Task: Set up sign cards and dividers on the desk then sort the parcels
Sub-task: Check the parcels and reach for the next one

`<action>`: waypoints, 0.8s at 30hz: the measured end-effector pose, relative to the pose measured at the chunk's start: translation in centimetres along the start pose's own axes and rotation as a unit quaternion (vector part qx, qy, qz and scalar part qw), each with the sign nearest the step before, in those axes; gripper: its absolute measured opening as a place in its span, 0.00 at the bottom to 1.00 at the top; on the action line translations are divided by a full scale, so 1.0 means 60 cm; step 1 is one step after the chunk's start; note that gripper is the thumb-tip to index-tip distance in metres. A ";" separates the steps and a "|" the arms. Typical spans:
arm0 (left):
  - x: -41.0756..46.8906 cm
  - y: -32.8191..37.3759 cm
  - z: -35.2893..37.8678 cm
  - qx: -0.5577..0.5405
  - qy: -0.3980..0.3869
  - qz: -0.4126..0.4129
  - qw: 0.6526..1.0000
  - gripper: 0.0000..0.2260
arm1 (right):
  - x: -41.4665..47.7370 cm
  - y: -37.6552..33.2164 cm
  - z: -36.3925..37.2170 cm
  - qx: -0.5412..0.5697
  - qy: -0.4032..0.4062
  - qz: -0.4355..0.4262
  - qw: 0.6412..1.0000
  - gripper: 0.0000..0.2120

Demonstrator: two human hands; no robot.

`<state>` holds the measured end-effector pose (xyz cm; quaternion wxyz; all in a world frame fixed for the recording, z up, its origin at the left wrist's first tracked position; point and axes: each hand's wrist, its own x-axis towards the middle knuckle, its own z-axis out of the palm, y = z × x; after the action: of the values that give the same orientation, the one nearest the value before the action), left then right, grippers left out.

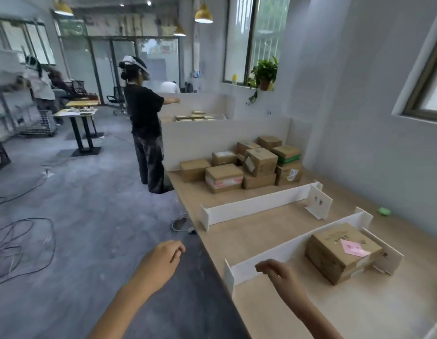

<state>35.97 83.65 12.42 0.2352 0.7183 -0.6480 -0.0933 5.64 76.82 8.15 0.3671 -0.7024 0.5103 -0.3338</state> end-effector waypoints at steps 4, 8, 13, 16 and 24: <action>0.035 -0.095 -0.044 0.007 0.020 -0.007 1.000 0.10 | 0.068 -0.035 0.090 0.028 -0.017 0.028 0.999 0.15; 0.068 -0.154 -0.059 0.011 0.044 0.025 0.999 0.09 | 0.135 -0.059 0.160 0.056 -0.050 0.058 0.996 0.16; 0.153 -0.214 -0.060 0.001 0.027 0.030 0.999 0.10 | 0.249 -0.066 0.230 0.052 -0.075 0.081 0.992 0.17; 0.230 -0.249 -0.051 -0.001 0.004 0.024 1.000 0.10 | 0.332 -0.067 0.251 0.065 -0.066 0.083 0.992 0.17; 0.540 -0.326 -0.013 -0.027 -0.026 0.025 0.999 0.10 | 0.622 -0.040 0.278 0.085 -0.025 0.100 0.991 0.16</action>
<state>58.26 53.23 9.68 0.2396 0.6927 -0.6689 -0.1239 30.38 44.34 5.26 0.4697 -0.6224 0.5382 -0.3198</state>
